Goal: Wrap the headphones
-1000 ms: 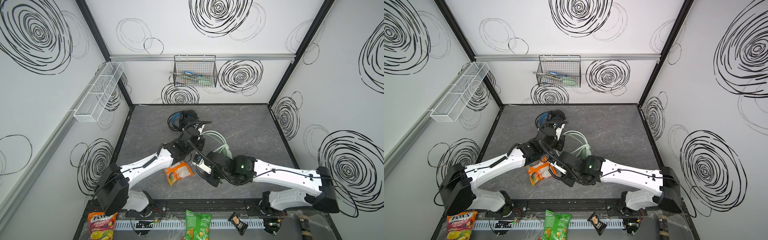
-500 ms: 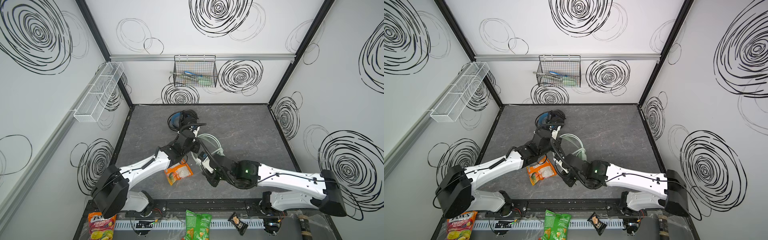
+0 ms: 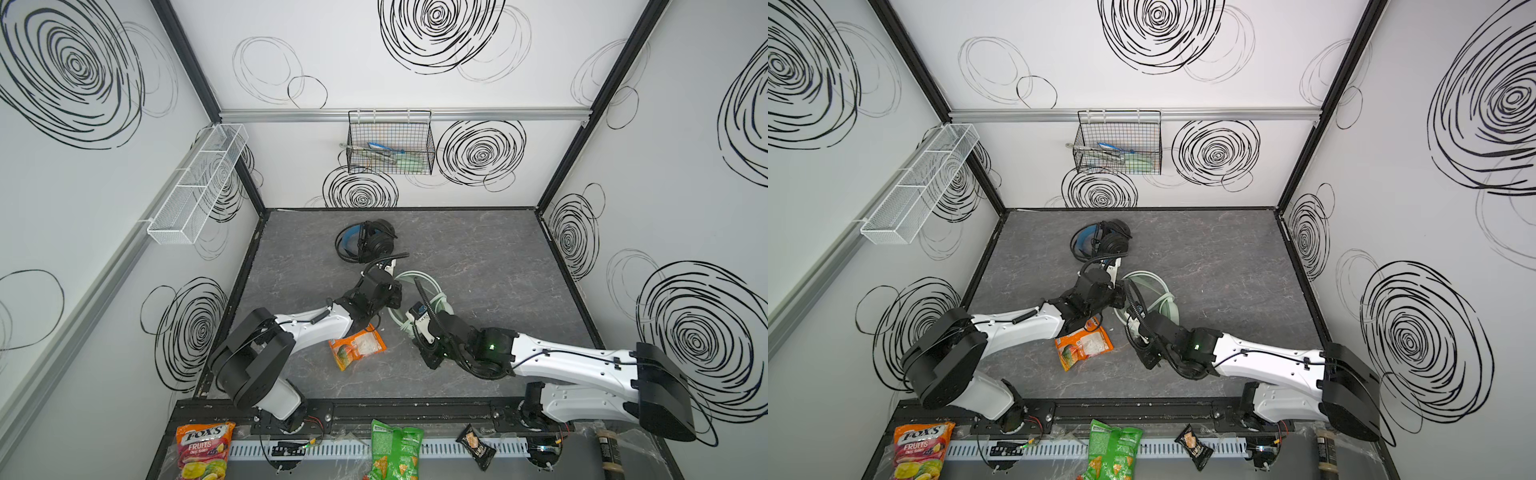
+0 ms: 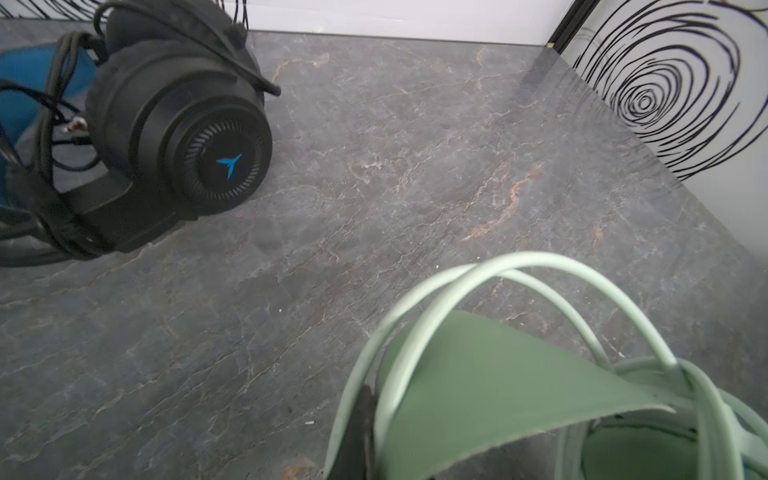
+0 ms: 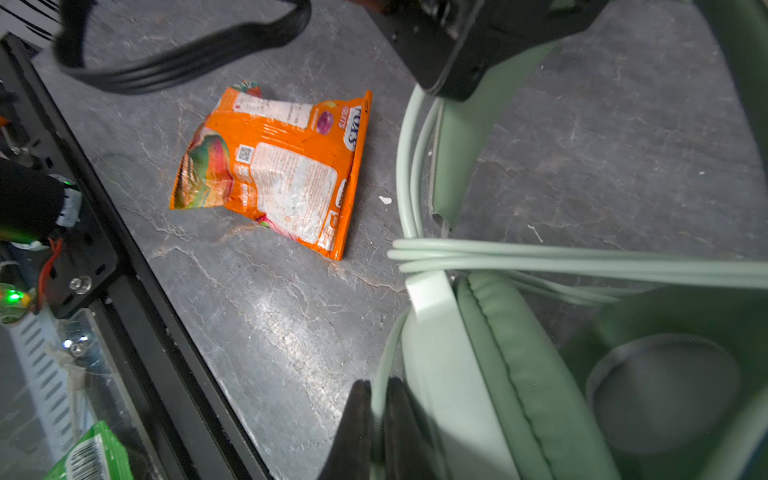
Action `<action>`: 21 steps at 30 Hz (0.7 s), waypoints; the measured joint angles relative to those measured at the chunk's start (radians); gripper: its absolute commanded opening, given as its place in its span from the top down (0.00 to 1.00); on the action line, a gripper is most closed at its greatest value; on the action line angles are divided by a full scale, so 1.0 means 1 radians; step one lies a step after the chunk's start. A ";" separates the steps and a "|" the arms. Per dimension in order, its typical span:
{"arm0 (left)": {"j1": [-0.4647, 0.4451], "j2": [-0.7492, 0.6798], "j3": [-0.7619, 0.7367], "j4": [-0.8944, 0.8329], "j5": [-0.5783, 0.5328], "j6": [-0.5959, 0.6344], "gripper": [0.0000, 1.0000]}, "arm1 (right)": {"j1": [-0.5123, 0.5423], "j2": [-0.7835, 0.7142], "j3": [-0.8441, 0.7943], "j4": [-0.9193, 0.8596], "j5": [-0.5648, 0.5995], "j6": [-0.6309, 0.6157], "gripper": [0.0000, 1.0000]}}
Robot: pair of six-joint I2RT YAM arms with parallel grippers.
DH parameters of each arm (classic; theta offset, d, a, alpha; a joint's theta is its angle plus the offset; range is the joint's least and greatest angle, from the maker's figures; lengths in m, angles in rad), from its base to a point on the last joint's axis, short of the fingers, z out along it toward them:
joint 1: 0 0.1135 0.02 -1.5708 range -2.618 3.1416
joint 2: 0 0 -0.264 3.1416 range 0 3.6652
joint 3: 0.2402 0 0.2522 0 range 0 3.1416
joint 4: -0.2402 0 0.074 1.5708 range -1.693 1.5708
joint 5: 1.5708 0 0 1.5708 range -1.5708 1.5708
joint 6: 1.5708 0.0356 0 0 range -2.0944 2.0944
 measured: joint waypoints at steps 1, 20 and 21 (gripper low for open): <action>-0.003 0.006 -0.020 0.020 -0.010 -0.014 1.00 | 0.000 0.023 0.000 -0.001 0.001 0.001 1.00; -0.005 0.016 -0.235 0.304 -0.131 -0.253 1.00 | 0.023 0.196 0.004 -0.006 0.065 0.146 0.89; -0.005 0.017 -0.238 0.310 -0.132 -0.256 1.00 | 0.029 0.206 0.002 -0.006 0.069 0.154 0.88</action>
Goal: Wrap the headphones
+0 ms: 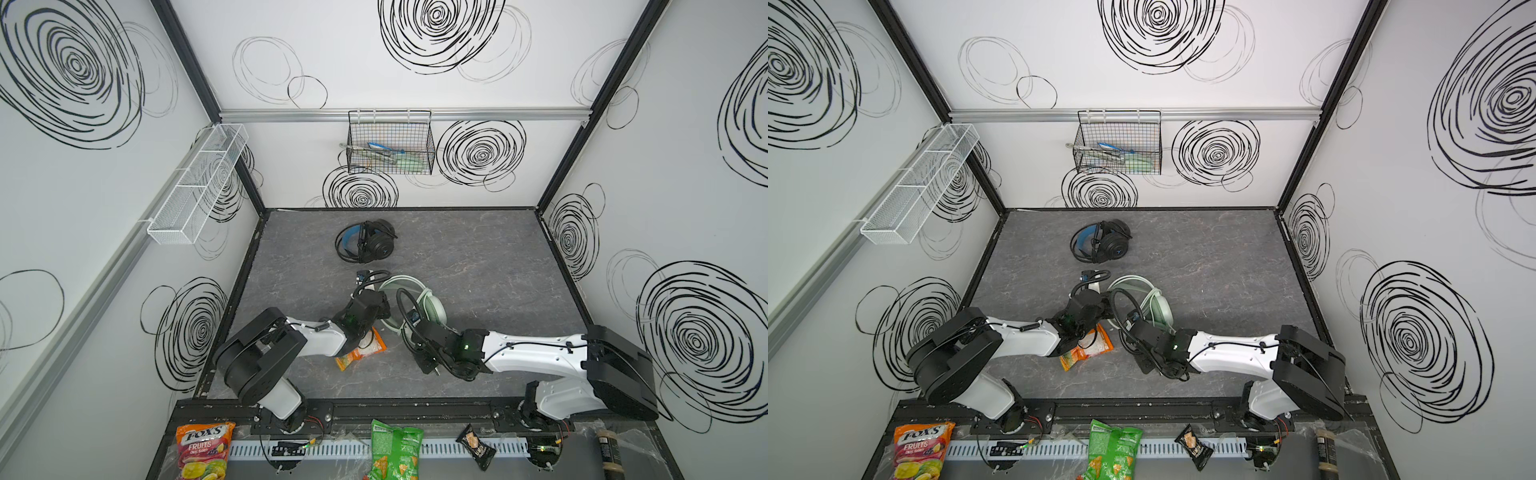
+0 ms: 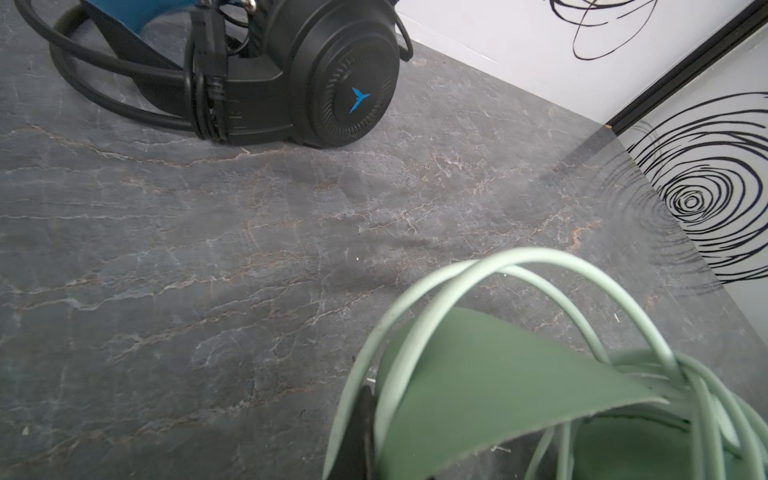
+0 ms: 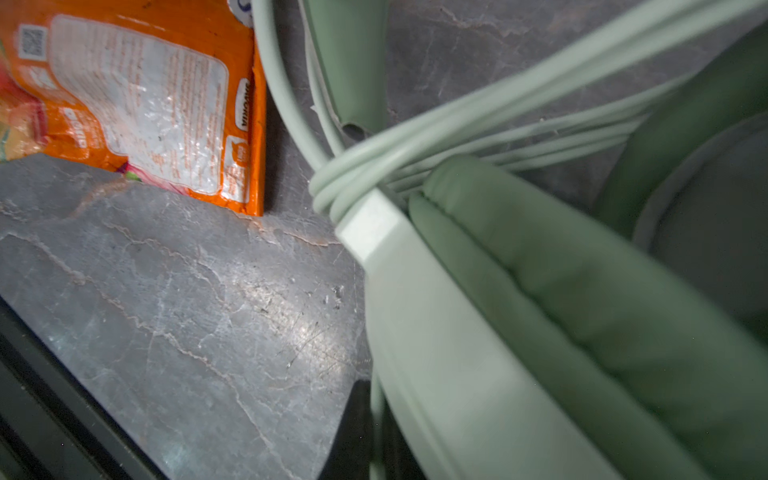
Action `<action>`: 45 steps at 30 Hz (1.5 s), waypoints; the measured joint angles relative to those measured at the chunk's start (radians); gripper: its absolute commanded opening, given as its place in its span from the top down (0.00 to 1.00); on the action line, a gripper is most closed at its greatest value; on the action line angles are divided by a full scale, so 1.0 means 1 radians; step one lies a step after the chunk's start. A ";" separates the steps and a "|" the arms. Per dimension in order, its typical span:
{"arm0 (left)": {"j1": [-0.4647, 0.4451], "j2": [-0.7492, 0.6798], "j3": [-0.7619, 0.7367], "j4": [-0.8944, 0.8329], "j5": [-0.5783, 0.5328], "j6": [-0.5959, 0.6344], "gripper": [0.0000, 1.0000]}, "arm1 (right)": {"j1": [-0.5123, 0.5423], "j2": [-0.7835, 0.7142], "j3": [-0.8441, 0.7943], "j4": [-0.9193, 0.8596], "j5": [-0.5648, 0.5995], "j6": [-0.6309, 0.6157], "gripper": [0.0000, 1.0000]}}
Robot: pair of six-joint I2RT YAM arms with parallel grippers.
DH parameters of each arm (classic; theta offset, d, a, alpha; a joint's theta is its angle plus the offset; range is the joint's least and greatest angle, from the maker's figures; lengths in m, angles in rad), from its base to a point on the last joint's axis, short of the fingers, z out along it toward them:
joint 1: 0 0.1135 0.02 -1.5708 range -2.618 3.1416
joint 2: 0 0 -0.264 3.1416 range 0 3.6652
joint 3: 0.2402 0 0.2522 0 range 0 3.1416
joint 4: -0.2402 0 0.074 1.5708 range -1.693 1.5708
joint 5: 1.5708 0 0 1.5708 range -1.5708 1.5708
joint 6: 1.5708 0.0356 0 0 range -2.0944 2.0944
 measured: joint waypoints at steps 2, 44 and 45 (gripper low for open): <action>0.000 0.000 -0.009 0.015 -0.001 -0.004 1.00 | 0.018 0.026 -0.005 0.002 0.010 0.022 0.85; 0.021 0.004 -0.068 0.060 0.008 -0.055 1.00 | 0.280 0.082 -0.018 -0.099 0.153 0.412 0.80; 0.022 0.004 -0.071 0.064 0.008 -0.055 1.00 | 0.283 0.085 -0.013 -0.105 0.157 0.412 0.83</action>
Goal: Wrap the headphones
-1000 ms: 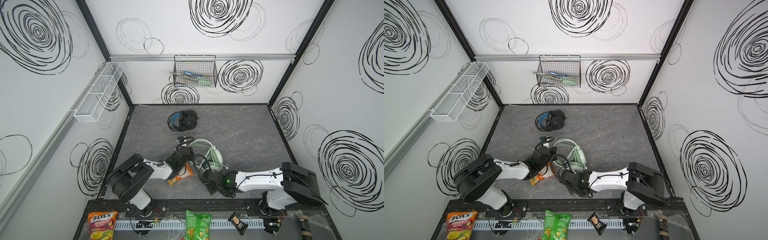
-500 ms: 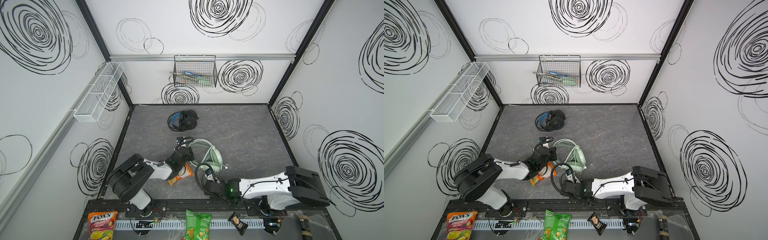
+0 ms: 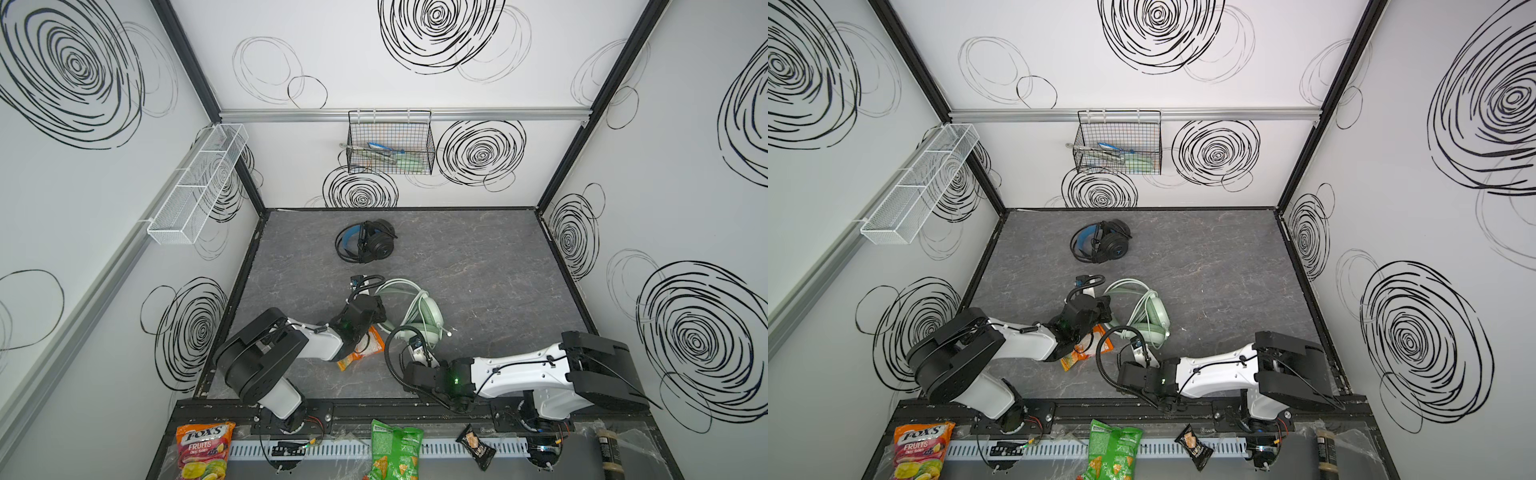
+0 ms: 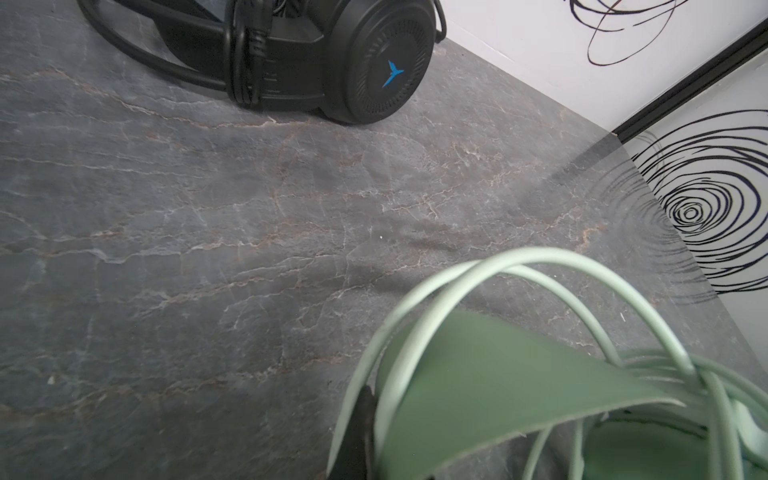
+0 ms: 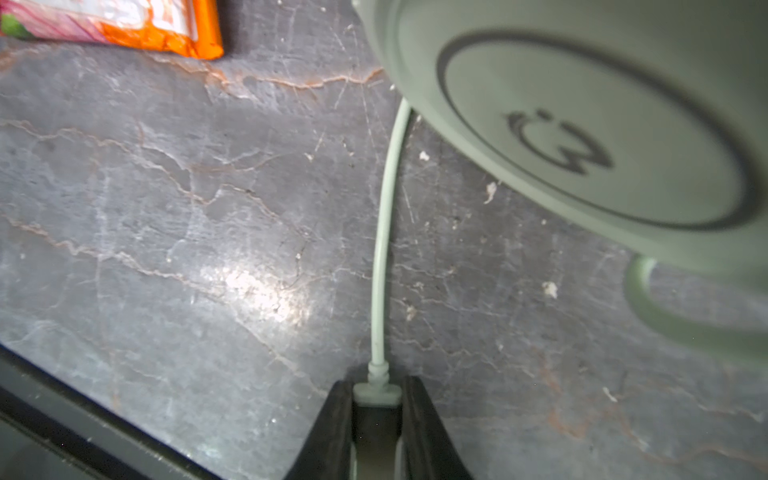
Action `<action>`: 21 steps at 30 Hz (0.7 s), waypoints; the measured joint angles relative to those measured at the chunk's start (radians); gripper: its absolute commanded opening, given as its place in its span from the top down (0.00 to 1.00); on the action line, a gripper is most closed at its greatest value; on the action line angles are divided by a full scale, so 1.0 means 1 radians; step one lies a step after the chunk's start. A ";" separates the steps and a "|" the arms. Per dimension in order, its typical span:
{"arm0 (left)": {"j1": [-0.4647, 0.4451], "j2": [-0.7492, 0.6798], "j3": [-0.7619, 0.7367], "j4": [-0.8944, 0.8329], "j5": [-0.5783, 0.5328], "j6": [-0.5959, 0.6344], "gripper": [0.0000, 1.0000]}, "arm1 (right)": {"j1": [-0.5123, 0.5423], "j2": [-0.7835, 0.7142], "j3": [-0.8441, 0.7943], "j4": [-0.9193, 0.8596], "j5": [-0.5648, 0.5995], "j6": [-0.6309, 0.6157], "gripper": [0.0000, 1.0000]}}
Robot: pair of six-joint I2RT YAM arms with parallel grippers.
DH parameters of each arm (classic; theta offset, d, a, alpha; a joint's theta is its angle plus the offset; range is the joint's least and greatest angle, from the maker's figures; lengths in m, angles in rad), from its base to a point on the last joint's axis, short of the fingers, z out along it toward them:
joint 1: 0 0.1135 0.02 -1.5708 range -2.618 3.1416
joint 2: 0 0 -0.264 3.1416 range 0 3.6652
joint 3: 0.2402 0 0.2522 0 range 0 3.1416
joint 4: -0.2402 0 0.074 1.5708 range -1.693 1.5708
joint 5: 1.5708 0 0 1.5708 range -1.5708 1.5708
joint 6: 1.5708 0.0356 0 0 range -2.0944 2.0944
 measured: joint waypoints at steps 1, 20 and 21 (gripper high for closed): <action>0.001 0.000 -0.002 0.004 0.001 -0.001 1.00 | 0.002 0.002 0.003 -0.004 0.003 0.001 0.85; 0.008 0.000 -0.007 0.013 0.043 0.001 1.00 | 0.027 -0.101 0.103 -0.058 -0.053 -0.303 1.00; 0.008 0.000 -0.007 0.013 0.045 0.001 1.00 | 0.015 -0.101 0.129 -0.061 -0.055 -0.321 1.00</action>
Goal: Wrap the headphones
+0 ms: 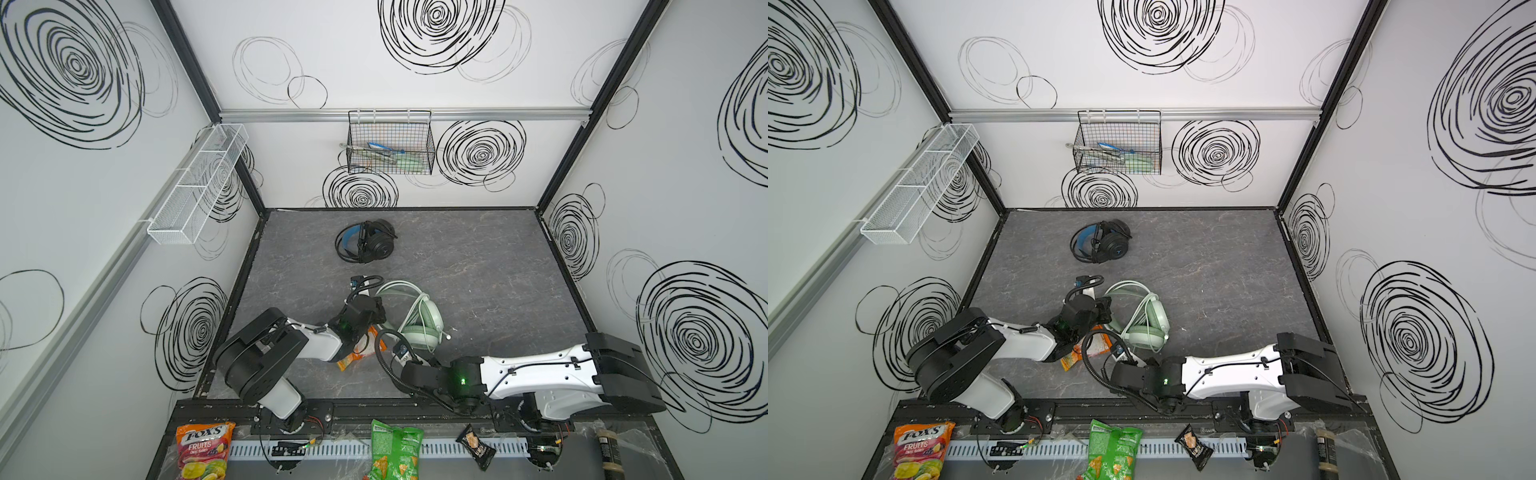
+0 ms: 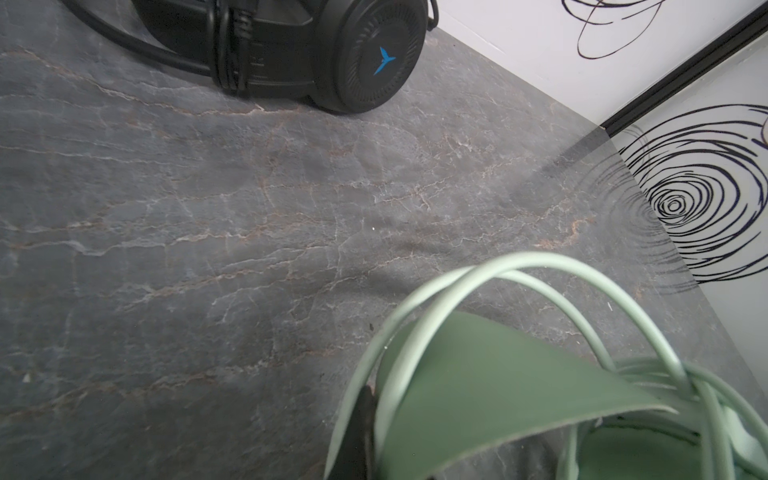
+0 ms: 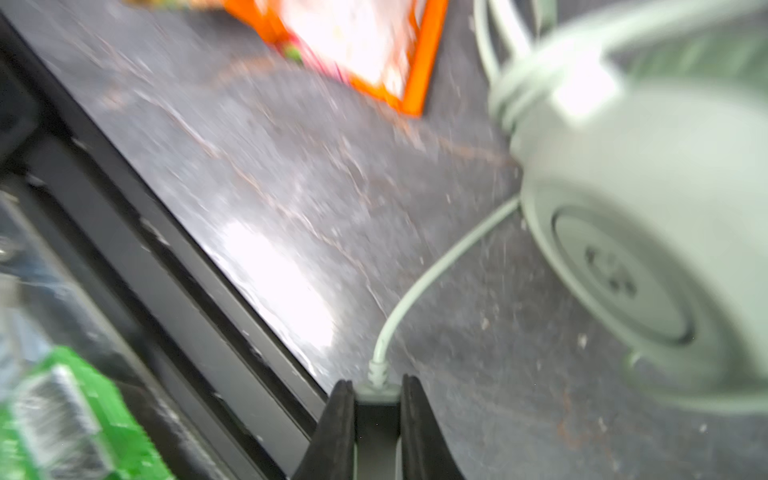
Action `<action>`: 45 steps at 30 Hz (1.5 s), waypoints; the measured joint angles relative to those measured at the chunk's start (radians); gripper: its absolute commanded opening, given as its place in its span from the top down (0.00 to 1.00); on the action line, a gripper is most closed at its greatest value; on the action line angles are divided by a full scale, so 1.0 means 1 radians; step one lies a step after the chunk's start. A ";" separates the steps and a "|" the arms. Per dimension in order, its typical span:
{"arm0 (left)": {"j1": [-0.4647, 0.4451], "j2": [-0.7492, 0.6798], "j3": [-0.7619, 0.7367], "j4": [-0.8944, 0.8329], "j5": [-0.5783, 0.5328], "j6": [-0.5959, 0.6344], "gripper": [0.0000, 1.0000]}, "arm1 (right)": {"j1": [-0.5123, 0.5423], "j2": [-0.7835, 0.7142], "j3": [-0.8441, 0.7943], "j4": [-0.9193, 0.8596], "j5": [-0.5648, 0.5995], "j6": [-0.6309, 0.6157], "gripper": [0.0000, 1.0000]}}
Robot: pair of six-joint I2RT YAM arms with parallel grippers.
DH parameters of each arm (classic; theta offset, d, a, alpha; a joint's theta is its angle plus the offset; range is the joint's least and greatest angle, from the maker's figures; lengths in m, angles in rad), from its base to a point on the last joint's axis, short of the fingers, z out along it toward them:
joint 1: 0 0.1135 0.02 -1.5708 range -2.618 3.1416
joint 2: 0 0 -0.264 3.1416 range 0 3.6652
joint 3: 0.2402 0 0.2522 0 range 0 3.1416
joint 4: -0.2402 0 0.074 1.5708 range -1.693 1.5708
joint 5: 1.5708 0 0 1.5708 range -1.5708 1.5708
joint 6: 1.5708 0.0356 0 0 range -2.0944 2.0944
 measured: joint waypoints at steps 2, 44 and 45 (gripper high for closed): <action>0.000 0.000 0.000 0.000 0.003 0.001 1.00 | -0.028 0.000 0.043 -0.002 0.001 -0.026 1.00; 0.000 0.012 0.001 0.067 0.056 0.026 1.00 | -0.478 0.226 0.354 -0.233 0.052 -0.417 1.00; 0.001 0.012 0.001 0.067 0.057 0.026 1.00 | -0.481 0.234 0.360 -0.238 0.053 -0.417 1.00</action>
